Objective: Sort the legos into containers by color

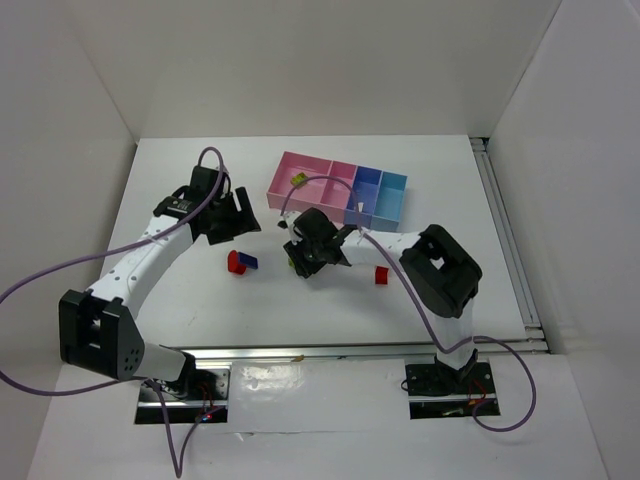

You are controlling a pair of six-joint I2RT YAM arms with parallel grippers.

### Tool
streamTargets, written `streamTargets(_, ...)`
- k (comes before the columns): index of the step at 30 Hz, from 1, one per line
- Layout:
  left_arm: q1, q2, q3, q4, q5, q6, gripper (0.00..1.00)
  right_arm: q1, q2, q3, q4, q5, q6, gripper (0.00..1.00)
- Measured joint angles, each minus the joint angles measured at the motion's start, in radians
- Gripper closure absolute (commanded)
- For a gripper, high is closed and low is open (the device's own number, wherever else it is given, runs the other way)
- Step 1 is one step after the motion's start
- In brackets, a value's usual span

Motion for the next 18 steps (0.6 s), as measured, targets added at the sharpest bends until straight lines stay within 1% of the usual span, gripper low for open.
streamTargets(1, 0.0, 0.0, 0.0, 0.0, 0.003, 0.0, 0.17, 0.001, -0.001, -0.004, 0.006, 0.005, 0.002, 0.67)
streamTargets(2, 0.0, 0.002, 0.0, 0.0, 0.007, 0.0, 0.17, 0.002, -0.003, -0.006, 0.012, 0.011, 0.007, 0.87)
streamTargets(3, 0.0, 0.003, 0.0, 0.0, 0.011, 0.0, 0.17, 0.003, -0.007, -0.007, 0.015, 0.015, 0.002, 1.0)
streamTargets(4, 0.0, 0.005, 0.0, 0.001, 0.015, 0.001, 0.16, 0.003, -0.011, -0.01, 0.015, 0.018, 0.01, 1.0)
streamTargets(5, 0.0, 0.009, 0.0, 0.001, 0.025, 0.007, 0.12, 0.004, -0.014, -0.013, 0.013, 0.025, 0.014, 1.0)
streamTargets(6, 0.0, 0.014, 0.0, 0.002, 0.043, 0.021, 0.1, 0.005, -0.019, -0.016, 0.011, 0.033, 0.016, 1.0)
streamTargets(8, 0.001, 0.035, 0.009, -0.004, 0.102, 0.05, 0.09, 0.005, -0.049, -0.042, 0.013, 0.044, 0.018, 1.0)
streamTargets(10, 0.003, 0.077, 0.046, -0.014, 0.181, 0.078, 0.09, 0.005, -0.122, -0.095, 0.01, 0.052, 0.021, 1.0)
streamTargets(13, 0.01, 0.153, 0.105, 0.0, 0.343, 0.126, 0.08, 0.006, -0.262, -0.156, -0.003, 0.056, 0.025, 1.0)
streamTargets(18, 0.035, 0.245, 0.127, 0.051, 0.638, 0.155, 0.06, 0.015, -0.464, -0.171, -0.007, 0.054, 0.03, 1.0)
